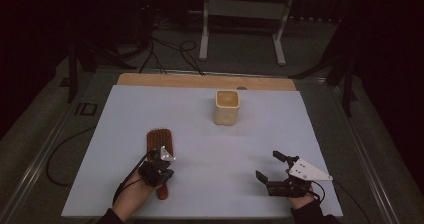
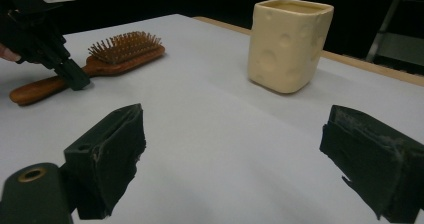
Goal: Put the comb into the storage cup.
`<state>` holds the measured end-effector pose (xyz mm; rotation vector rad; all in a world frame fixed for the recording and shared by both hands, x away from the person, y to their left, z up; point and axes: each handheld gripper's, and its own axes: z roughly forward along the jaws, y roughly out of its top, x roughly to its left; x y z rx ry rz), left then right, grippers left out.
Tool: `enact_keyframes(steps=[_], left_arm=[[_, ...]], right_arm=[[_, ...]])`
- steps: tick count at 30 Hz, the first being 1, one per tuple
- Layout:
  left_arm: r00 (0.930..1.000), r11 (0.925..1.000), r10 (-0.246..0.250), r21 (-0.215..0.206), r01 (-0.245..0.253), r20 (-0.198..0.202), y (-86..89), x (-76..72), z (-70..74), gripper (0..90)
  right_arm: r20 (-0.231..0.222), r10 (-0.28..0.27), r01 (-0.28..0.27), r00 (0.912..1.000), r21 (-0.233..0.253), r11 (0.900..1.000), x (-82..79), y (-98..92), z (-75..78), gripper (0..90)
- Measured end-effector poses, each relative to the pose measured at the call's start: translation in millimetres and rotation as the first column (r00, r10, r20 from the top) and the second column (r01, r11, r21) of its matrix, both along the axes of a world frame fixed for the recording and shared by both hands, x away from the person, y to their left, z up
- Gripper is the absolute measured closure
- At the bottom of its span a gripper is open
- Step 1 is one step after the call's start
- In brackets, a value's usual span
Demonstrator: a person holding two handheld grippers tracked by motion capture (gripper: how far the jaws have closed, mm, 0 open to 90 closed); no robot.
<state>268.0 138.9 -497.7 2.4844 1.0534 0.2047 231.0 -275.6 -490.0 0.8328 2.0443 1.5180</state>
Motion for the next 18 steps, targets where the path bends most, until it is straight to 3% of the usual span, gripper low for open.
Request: enact_keyframes(steps=[7,18], left_arm=[[0.9996,0.9999,0.014,0.006,-0.014,-0.026,20.7,-4.6,1.6,90.0],[0.9978,0.9976,0.055,0.043,-0.054,-0.035,49.7,-4.1,3.6,90.0]], right_arm=[[-0.001,0.001,-0.001,1.0,0.001,1.0,0.2,0.1,-0.3,9.4],[-0.008,0.003,-0.003,1.0,0.002,1.0,0.9,0.7,-0.7,9.4]])
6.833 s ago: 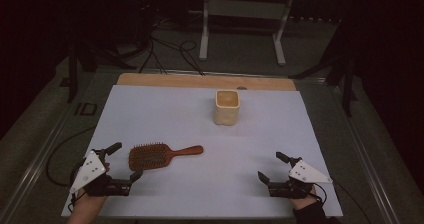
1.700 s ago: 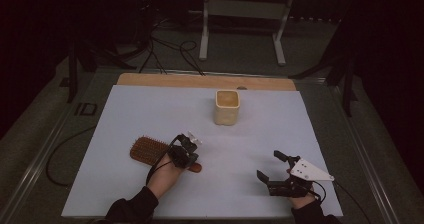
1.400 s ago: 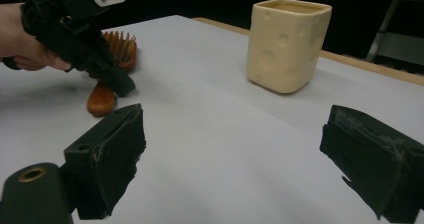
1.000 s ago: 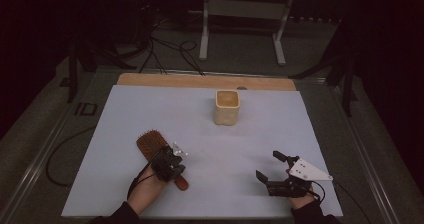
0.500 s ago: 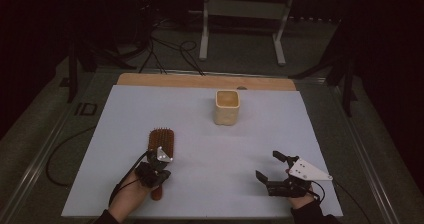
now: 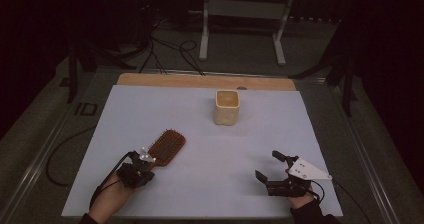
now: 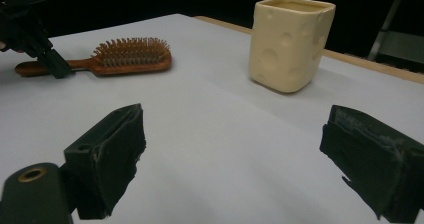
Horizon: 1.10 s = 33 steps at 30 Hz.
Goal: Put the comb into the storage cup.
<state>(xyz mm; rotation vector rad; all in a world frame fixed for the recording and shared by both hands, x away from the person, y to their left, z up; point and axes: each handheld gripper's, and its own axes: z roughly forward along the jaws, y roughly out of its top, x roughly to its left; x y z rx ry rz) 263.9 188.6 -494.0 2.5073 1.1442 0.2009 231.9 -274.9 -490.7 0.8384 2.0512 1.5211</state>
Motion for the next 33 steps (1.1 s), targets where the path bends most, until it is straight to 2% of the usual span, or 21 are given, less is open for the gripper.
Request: enact_keyframes(steps=[12,15,22,28,31,33], left_arm=[[0.9999,0.9996,0.017,0.021,-0.017,-0.001,14.1,4.2,4.6,90.0],[1.0,0.9997,0.006,0.023,-0.005,-0.004,15.3,3.5,7.1,90.0],[0.9998,0.9995,-0.017,0.028,0.017,0.013,20.6,-1.0,23.7,90.0],[0.9996,0.9997,-0.024,0.004,0.024,0.012,30.0,-2.3,39.7,90.0],[0.999,0.9989,-0.045,-0.009,0.045,0.005,34.2,-1.8,49.1,90.0],[0.9984,0.9984,-0.057,-0.002,0.057,0.001,36.4,-0.9,55.0,90.0]], right_arm=[[-0.003,-0.002,0.002,1.0,0.003,1.0,0.4,-0.1,-0.2,9.4],[-0.004,-0.001,0.001,1.0,0.006,1.0,0.6,0.0,-0.3,9.5],[-0.006,-0.001,0.001,1.0,0.008,1.0,0.9,0.1,-0.5,9.4],[-0.005,0.0,0.0,1.0,0.009,1.0,1.1,-0.1,-0.2,9.4],[-0.008,0.001,0.0,1.0,0.01,1.0,1.2,0.2,-0.2,9.4],[-0.006,0.002,-0.002,1.0,0.01,1.0,1.3,0.4,-0.2,9.5]])
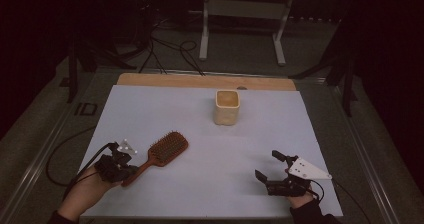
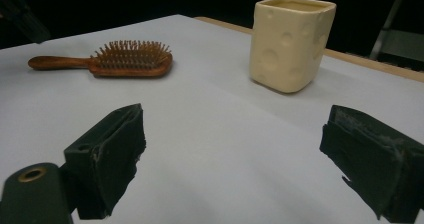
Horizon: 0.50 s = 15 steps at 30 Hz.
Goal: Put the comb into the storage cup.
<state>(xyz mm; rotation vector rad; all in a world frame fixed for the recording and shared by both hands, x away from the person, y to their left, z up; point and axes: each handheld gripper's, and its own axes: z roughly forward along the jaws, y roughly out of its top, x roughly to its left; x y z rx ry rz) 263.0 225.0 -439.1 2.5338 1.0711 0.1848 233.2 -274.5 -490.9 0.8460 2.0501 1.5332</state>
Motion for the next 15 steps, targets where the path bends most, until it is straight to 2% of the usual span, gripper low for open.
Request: enact_keyframes(steps=[4,8,15], left_arm=[[0.9999,0.9999,-0.01,-0.003,0.01,0.001,4.6,3.0,10.8,90.0],[0.9998,0.9995,-0.019,-0.025,0.019,-0.003,8.2,6.3,19.7,90.0],[0.999,0.9984,-0.046,-0.033,0.045,-0.003,9.6,15.3,28.9,89.9]], right_arm=[[-0.001,-0.001,0.001,1.0,0.0,1.0,0.1,0.1,0.0,9.4],[-0.003,-0.003,0.003,1.0,-0.003,1.0,0.3,0.4,-0.3,9.4],[-0.003,0.0,0.0,1.0,-0.004,1.0,0.5,0.9,-0.5,9.4]])
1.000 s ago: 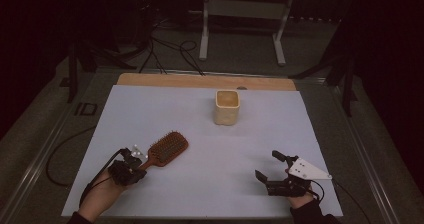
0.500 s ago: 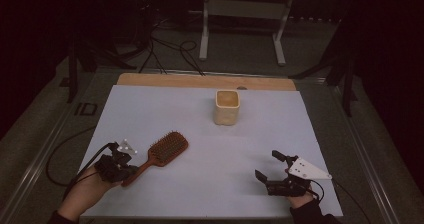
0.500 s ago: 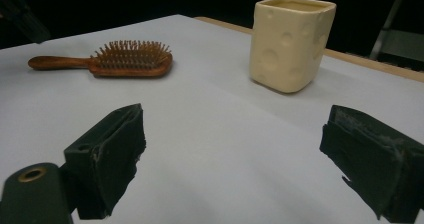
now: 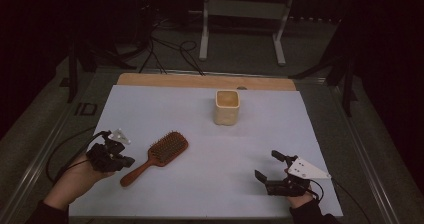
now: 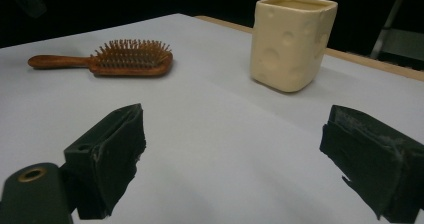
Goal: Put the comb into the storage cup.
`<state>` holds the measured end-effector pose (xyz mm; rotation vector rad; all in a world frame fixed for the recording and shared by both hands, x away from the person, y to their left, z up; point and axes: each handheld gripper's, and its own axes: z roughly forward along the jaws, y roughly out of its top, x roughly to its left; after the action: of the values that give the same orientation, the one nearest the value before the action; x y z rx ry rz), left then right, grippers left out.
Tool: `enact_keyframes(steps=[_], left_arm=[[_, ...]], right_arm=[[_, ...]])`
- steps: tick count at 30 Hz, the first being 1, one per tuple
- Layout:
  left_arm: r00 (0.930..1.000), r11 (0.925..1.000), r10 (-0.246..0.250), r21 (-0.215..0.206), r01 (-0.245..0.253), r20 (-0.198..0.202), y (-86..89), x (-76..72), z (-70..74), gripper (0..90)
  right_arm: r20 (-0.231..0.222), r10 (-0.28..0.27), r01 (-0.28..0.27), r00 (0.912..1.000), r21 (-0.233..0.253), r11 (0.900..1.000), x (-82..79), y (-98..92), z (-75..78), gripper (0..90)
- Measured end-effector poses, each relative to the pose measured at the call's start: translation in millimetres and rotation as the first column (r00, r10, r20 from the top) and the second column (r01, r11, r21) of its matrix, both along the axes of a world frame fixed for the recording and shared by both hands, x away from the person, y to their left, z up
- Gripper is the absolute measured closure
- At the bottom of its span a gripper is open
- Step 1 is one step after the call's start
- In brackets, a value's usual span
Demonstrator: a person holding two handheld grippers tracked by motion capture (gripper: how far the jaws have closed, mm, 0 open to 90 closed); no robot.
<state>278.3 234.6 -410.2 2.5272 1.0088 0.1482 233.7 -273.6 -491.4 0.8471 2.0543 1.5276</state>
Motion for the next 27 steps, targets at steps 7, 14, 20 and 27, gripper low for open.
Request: enact_keyframes(steps=[7,14,20,27], left_arm=[[0.9999,1.0,0.001,0.008,-0.001,0.012,-4.8,11.0,-6.2,65.3],[0.9988,0.9992,-0.01,0.039,0.012,-0.048,-14.1,19.0,-27.0,24.2],[0.9946,0.9992,-0.004,0.04,0.008,-0.104,-18.9,25.5,-43.1,0.0],[0.9905,0.9964,-0.035,0.071,0.045,-0.133,-28.0,31.6,-57.6,0.0]], right_arm=[[0.0,0.0,0.0,1.0,0.001,1.0,-0.1,-0.2,0.2,9.4],[0.001,0.001,-0.001,1.0,-0.002,1.0,-0.2,-0.2,0.1,9.5],[-0.004,0.001,-0.001,1.0,0.001,1.0,0.1,0.2,-0.3,9.4],[-0.002,0.0,0.0,1.0,0.0,1.0,0.0,-0.1,0.0,9.5]])
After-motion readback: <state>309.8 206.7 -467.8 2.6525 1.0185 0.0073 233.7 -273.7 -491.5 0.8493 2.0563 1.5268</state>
